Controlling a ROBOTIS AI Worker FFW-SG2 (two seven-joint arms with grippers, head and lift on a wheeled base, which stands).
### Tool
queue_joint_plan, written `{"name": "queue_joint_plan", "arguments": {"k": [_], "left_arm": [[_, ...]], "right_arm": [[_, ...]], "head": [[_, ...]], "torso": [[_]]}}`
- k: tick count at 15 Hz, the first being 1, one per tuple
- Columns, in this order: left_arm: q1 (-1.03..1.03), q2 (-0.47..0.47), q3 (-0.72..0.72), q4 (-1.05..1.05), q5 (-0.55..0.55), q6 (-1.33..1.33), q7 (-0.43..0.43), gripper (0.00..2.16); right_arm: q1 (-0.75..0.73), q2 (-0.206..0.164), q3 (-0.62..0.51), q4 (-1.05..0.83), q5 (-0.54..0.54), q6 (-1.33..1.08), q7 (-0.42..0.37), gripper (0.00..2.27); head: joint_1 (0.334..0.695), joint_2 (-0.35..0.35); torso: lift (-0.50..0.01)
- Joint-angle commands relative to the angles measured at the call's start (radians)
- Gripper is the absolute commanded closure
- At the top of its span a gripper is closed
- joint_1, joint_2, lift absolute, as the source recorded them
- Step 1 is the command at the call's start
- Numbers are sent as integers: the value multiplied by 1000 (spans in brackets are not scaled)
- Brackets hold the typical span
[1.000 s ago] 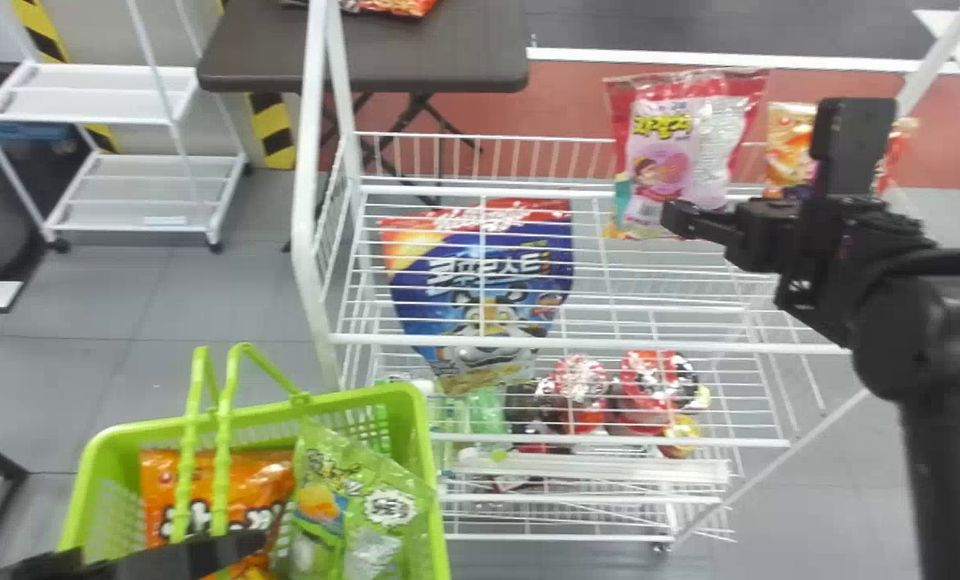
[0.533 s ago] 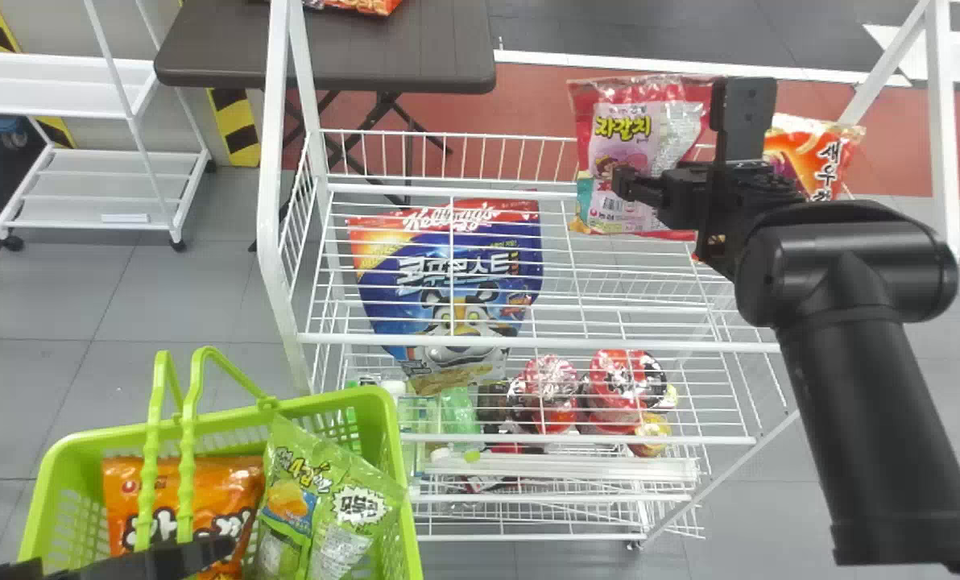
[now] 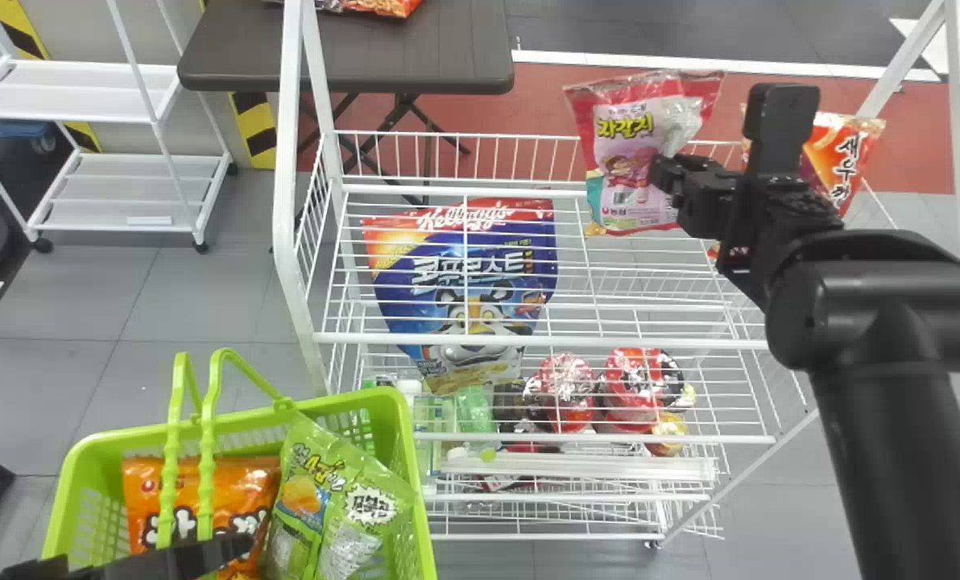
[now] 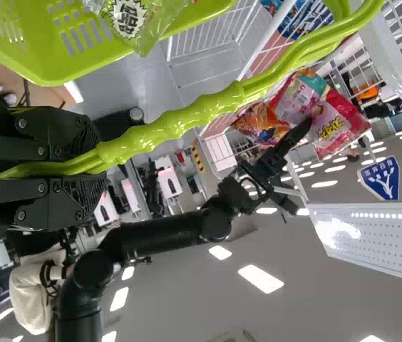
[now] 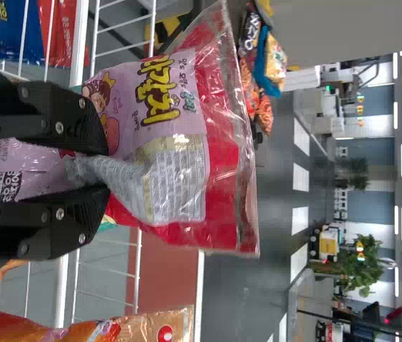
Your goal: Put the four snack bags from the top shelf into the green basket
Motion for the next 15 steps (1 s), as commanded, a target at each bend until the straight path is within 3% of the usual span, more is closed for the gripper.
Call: {"name": "queue_joint_plan", "arguments": {"k": [1,3,8,11,15], "left_arm": [[0,0,0,0,-1,0,-10,2148],[-2,0,1,0,-1,0,-10,2148],[-3,0,0,0,-1,0,-10,2148],[-5,0,0,-2,-1,3,-10,2148],[-5,2,-5,-11,-1,12,-10,2148]], "right_arm": [[94,-2,-31,-163,-48,57,0,2246],[187,-2,-54,-332,-118,152,0,2246],[428,-16,-89,-772,-460,572,3,2246],[445,-18,-9,-829,-505,778,6,2246],[370,-7,189,-757,-540,833,-9,2246]], "head": [[695,-51],[695,-49],[695,-4],[695,119],[695,305]], "torso": [[0],[0],[0],[0],[0]]}}
